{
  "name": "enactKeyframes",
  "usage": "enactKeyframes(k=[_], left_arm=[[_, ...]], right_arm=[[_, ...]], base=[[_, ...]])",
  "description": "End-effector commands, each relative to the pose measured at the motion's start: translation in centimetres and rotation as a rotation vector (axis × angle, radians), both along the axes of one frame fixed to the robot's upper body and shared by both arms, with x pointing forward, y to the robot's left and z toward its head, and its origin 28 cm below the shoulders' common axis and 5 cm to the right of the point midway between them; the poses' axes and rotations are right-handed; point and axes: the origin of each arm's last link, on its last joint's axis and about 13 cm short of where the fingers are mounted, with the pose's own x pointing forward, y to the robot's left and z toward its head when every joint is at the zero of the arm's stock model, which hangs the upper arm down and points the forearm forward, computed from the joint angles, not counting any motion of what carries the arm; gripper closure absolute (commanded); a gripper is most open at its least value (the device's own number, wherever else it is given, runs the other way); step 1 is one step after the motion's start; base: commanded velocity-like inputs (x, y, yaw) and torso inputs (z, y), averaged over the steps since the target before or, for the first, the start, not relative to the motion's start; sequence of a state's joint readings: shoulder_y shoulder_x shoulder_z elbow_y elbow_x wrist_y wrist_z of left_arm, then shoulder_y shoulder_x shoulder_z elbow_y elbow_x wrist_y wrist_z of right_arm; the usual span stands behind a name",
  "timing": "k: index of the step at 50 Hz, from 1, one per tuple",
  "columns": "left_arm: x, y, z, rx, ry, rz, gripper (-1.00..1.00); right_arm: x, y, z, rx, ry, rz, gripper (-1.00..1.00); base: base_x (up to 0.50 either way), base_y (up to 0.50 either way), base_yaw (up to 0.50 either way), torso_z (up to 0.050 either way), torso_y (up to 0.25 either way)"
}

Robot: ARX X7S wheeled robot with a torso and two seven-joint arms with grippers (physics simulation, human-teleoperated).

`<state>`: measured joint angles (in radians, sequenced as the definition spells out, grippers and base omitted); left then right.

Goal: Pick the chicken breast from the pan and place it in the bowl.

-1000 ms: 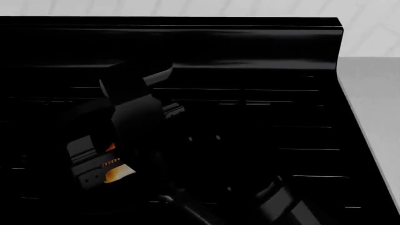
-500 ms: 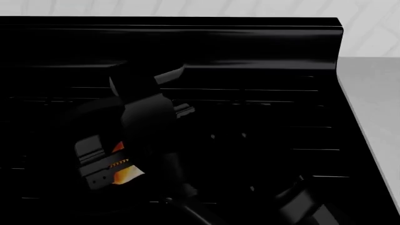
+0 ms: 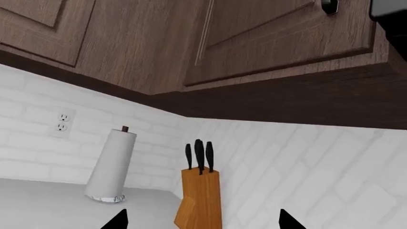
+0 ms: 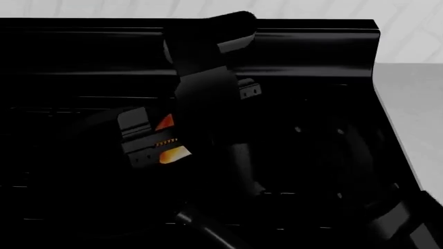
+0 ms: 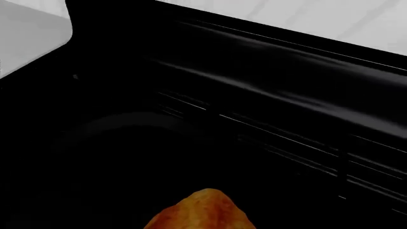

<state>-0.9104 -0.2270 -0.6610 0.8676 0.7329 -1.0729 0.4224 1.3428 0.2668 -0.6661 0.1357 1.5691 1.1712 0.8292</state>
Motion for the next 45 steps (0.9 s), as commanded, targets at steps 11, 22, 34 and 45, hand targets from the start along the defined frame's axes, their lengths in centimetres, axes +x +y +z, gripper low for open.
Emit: enactKeyframes(k=[11, 22, 34, 45], left_arm=[[1.4, -1.3, -5.2, -0.109, 0.242, -0.089, -1.00], [2.1, -1.4, -5.4, -0.111, 0.245, -0.103, -1.00], [2.9, -1.3, -5.9, -0.117, 0.252, -0.115, -1.00], [3.1, -1.3, -6.0, -0.119, 0.254, -0.118, -1.00]], right_arm=[[-0.6, -7.2, 1.1, 0.038, -0.114, -0.287, 1.00], [-2.0, -11.1, 0.4, -0.003, -0.136, -0.484, 1.00], [-2.8, -14.0, -0.5, -0.035, -0.123, -0.655, 1.00], [-4.1, -16.4, -0.6, -0.050, -0.136, -0.795, 1.00]], base=[[0.01, -0.01, -0.01, -0.026, 0.000], [0.01, -0.01, -0.02, -0.026, 0.000], [0.01, -0.02, -0.02, -0.027, 0.000], [0.01, -0.02, -0.02, -0.027, 0.000]])
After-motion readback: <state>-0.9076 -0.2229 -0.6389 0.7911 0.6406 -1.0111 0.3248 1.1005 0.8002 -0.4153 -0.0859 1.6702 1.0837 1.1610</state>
